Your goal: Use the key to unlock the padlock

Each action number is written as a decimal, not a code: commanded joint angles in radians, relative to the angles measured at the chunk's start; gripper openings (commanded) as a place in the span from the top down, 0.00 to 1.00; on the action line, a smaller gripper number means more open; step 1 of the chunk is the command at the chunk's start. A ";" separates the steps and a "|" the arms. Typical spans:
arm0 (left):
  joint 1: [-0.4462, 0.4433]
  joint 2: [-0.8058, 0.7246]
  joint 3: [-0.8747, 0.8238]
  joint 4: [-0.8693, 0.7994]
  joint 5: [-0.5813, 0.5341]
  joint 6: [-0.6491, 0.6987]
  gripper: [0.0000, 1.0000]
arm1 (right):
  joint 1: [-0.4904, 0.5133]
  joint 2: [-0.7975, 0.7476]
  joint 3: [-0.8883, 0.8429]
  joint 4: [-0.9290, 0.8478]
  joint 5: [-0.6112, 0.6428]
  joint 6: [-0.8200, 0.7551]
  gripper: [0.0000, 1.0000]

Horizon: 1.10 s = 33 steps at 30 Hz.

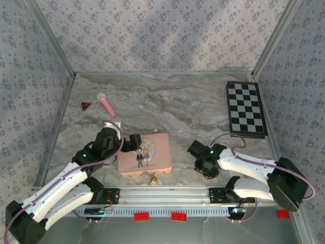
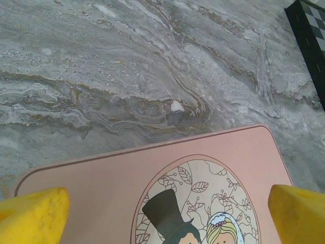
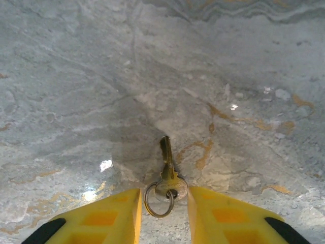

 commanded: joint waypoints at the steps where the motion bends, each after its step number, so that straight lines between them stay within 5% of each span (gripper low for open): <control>1: -0.005 -0.008 -0.004 0.025 -0.017 0.002 0.00 | -0.003 0.028 0.032 -0.025 0.002 -0.028 0.75; 11: -0.005 0.013 0.005 0.033 -0.020 0.017 0.00 | 0.003 0.049 0.049 -0.047 0.017 -0.035 0.75; 16: -0.004 0.022 0.005 0.039 -0.018 0.017 0.00 | 0.004 0.052 0.049 -0.051 0.024 -0.041 0.66; 33: -0.003 0.031 0.012 0.047 -0.026 0.031 0.00 | 0.020 0.100 0.080 -0.089 0.061 -0.071 0.78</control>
